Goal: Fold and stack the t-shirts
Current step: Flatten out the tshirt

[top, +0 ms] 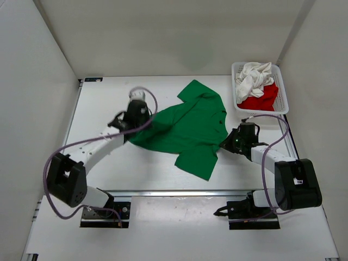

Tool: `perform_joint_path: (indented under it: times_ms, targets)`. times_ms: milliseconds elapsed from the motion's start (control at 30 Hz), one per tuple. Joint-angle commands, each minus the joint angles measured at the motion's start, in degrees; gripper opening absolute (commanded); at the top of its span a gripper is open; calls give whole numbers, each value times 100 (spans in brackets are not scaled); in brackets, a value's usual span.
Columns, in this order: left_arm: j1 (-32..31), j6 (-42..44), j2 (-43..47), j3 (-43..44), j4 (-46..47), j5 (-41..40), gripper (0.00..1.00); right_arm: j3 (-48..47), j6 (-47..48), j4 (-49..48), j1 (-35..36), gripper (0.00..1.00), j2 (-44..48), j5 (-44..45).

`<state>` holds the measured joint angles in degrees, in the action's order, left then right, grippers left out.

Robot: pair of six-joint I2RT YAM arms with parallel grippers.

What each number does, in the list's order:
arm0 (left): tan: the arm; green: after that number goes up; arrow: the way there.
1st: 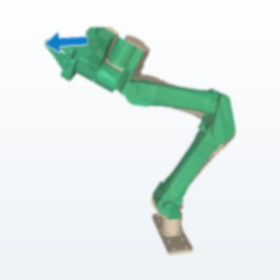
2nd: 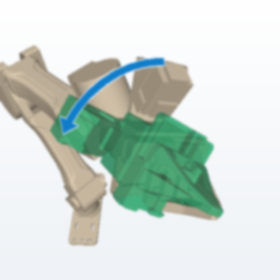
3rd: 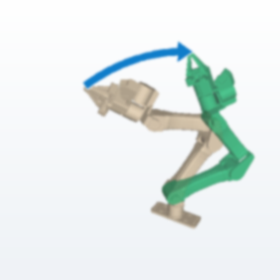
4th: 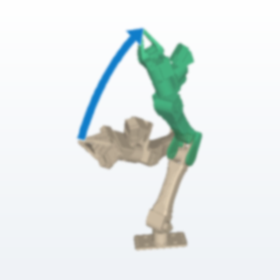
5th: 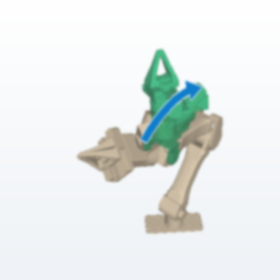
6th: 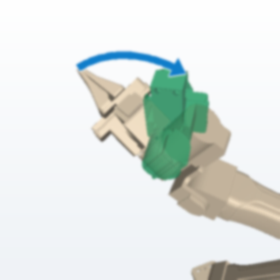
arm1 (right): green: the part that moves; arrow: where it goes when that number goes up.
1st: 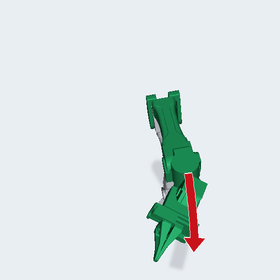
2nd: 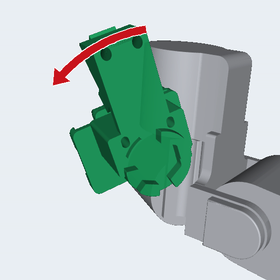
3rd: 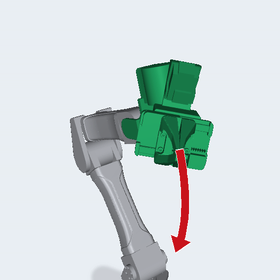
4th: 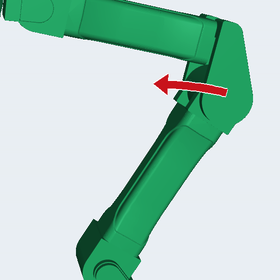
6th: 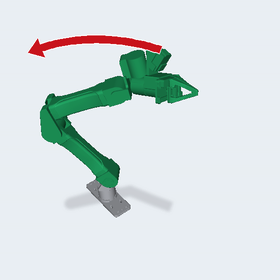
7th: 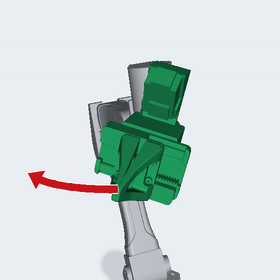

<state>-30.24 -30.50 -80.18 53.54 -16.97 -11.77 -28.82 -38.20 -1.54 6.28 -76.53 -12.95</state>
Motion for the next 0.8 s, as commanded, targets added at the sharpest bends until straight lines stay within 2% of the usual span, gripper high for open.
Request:
perform_joint_path:
  times_ms: [0,33,67,100,167,200,233,267,333,367,433,500,633,700,767]
  targets:
    - [965,727,-1281,1893,45,79,0,-36,-83,-268,-31,0,-160,-137]
    - [1185,1000,-1724,3002,-242,17,4,-36,-57,-294,-39,0,-204,-181]
    - [1239,1098,-2764,4501,-524,-131,24,-71,-65,-303,-48,0,-187,-173]
    - [1362,1316,-3923,6430,-1962,-246,50,-106,-65,-294,-31,0,-178,-199]
    - [1599,1293,-5298,8854,-3140,-134,71,-133,22,-198,57,0,-160,-173]
    - [1704,1179,-4845,8397,-2850,41,76,-142,31,-189,75,0,-134,-94]
    - [1853,934,-4570,7113,-2159,487,83,-81,40,-154,118,0,-125,-59]
    - [1916,793,-3941,5847,-1413,665,85,-115,40,-162,101,0,-125,-58]
    - [1899,730,-2902,4393,-602,370,82,-98,14,-180,119,0,-160,-137]
    - [1899,686,-2698,3819,-449,281,77,-106,57,-180,127,0,-160,-111]
    - [1986,538,-2110,3069,-220,262,71,-63,5,-180,189,0,-90,-120]
    - [2197,230,-1627,1948,17,622,57,25,13,-197,250,0,-11,-112]
    - [3013,-639,-589,-31,1175,1026,50,139,5,-197,277,0,217,-129]
    - [3628,-807,-429,-508,1450,1290,47,131,23,-197,286,0,244,-129]
    - [3796,-765,-586,-573,1372,1300,44,105,23,-198,338,0,262,-199]
